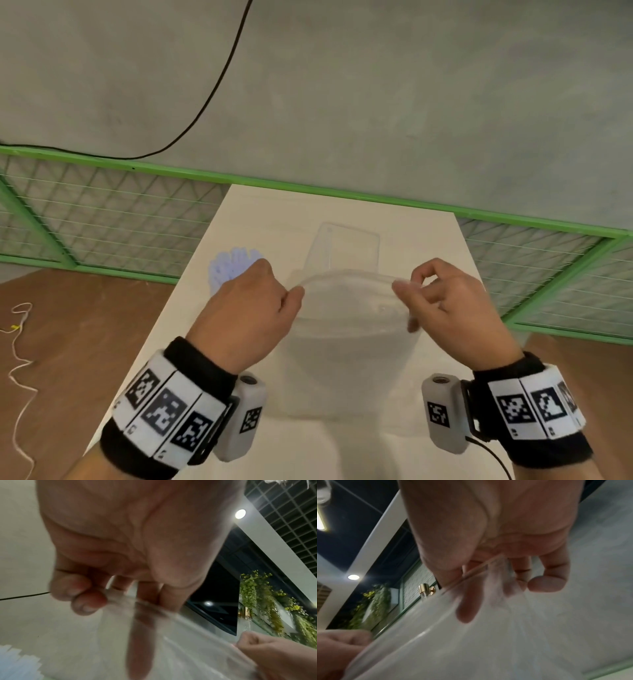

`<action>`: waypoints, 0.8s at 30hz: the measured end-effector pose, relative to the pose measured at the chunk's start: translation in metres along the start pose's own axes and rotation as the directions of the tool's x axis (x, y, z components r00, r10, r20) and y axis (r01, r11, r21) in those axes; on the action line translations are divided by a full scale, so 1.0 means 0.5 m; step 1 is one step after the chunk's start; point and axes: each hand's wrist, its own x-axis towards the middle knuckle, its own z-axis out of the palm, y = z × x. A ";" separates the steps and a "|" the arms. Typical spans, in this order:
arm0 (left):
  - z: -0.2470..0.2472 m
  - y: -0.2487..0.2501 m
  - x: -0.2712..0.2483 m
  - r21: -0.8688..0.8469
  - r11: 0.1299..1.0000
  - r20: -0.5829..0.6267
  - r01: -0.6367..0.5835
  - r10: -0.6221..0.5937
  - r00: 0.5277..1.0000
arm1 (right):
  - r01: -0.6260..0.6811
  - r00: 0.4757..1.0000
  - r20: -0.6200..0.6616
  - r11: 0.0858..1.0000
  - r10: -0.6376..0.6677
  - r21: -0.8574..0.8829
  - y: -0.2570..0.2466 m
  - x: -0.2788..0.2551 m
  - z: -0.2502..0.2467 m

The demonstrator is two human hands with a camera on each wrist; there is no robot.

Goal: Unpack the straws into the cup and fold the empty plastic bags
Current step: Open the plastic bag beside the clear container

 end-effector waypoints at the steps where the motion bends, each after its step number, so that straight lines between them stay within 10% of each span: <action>1: 0.001 -0.001 0.005 0.075 0.997 0.017 -0.009 0.007 1.000 | -0.003 1.000 0.025 0.998 0.005 -0.065 0.000 0.000 0.001; 7: 0.021 -0.003 0.011 -0.293 0.956 0.394 -0.006 0.127 0.910 | -0.079 0.833 0.548 0.997 0.077 -0.020 -0.010 -0.018 -0.008; 13: 0.072 0.010 0.008 -0.731 0.645 0.359 0.224 0.084 0.930 | -0.210 0.721 0.690 0.970 0.067 0.125 -0.021 -0.008 0.014; 17: 0.099 0.011 0.006 -0.823 0.506 0.322 0.259 0.039 0.946 | -0.352 0.694 0.712 0.913 0.108 0.205 0.002 0.001 0.038; 24: 0.141 -0.016 0.018 -0.728 0.639 0.319 0.248 -0.005 0.948 | -0.433 0.787 0.584 0.853 0.200 0.291 0.057 0.014 0.099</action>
